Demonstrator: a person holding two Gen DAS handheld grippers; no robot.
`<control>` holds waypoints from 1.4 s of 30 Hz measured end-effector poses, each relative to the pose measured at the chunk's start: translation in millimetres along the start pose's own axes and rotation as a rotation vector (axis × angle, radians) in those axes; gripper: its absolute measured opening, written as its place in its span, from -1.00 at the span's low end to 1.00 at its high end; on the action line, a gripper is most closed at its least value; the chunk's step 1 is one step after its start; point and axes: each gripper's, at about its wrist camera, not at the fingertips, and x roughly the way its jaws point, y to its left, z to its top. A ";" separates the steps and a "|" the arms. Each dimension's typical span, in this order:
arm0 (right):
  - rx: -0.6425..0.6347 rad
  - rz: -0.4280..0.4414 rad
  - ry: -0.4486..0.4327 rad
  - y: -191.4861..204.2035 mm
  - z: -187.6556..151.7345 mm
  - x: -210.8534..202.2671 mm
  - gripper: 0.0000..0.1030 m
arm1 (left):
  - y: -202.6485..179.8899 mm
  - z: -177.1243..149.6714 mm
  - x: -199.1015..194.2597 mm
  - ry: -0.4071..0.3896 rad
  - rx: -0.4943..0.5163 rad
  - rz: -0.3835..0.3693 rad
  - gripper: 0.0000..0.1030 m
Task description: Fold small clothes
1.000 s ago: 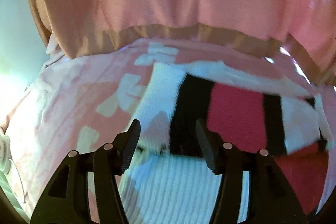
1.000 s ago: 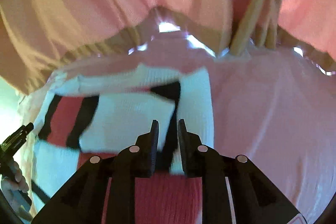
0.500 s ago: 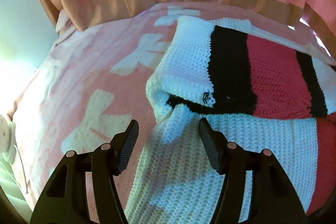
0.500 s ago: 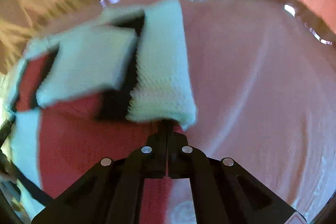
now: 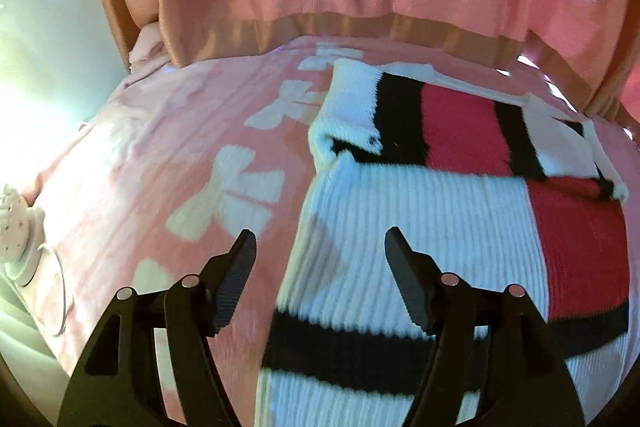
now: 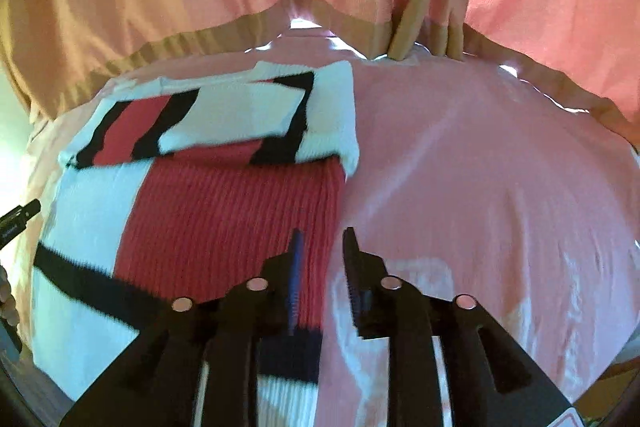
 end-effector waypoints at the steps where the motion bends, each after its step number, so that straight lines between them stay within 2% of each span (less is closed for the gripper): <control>1: 0.007 0.003 0.000 -0.5 -10.8 -3.4 -0.40 | 0.0 -5.6 -4.7 -0.003 0.005 0.000 0.26; 6: 0.049 0.026 0.047 -4.9 -61.2 -9.4 -0.33 | -0.6 -32.3 -19.0 0.002 0.021 -0.001 0.26; 10: 0.051 0.012 0.066 -3.1 -87.5 -14.3 -0.25 | 2.9 -55.2 -22.8 0.030 0.017 0.003 0.26; 14: 0.060 -0.002 0.076 -1.9 -112.0 -22.3 -0.08 | 9.7 -76.2 -24.0 0.065 0.001 0.013 0.27; 18: 0.086 0.014 0.106 -0.3 -135.5 -26.9 -0.05 | 15.7 -98.0 -28.2 0.100 -0.015 0.008 0.28; 22: 0.116 0.028 0.123 0.5 -151.9 -31.1 -0.04 | 20.1 -116.6 -35.3 0.122 -0.040 -0.015 0.42; 28: 0.144 0.024 0.114 -2.6 -156.8 -36.5 0.03 | 22.1 -131.9 -47.8 0.124 -0.070 -0.045 0.44; 31: 0.140 0.035 0.086 -4.4 -142.9 -41.4 0.03 | 21.3 -121.1 -54.1 0.099 -0.081 -0.062 0.44; 33: 0.121 0.068 0.064 -3.6 -118.8 -44.0 0.03 | 17.3 -101.9 -57.8 0.071 -0.083 -0.074 0.44; 35: 0.106 0.086 0.044 -2.4 -92.1 -45.0 0.03 | 14.5 -69.2 -58.6 0.039 -0.093 -0.081 0.44; 36: 0.094 0.092 0.025 -3.5 -67.0 -43.4 0.03 | 13.1 -56.0 -57.4 0.026 -0.094 -0.085 0.48; 38: 0.084 0.094 0.004 -7.6 -28.0 -33.1 0.19 | 7.6 -18.2 -47.4 0.002 -0.086 -0.069 0.50; 40: 0.078 0.065 -0.006 -16.0 8.4 -11.2 0.29 | 0.9 17.9 -30.7 -0.019 -0.066 -0.052 0.50; 42: 0.078 0.008 0.007 -25.8 37.5 21.4 0.29 | -5.9 48.9 -8.7 -0.045 -0.037 -0.004 0.50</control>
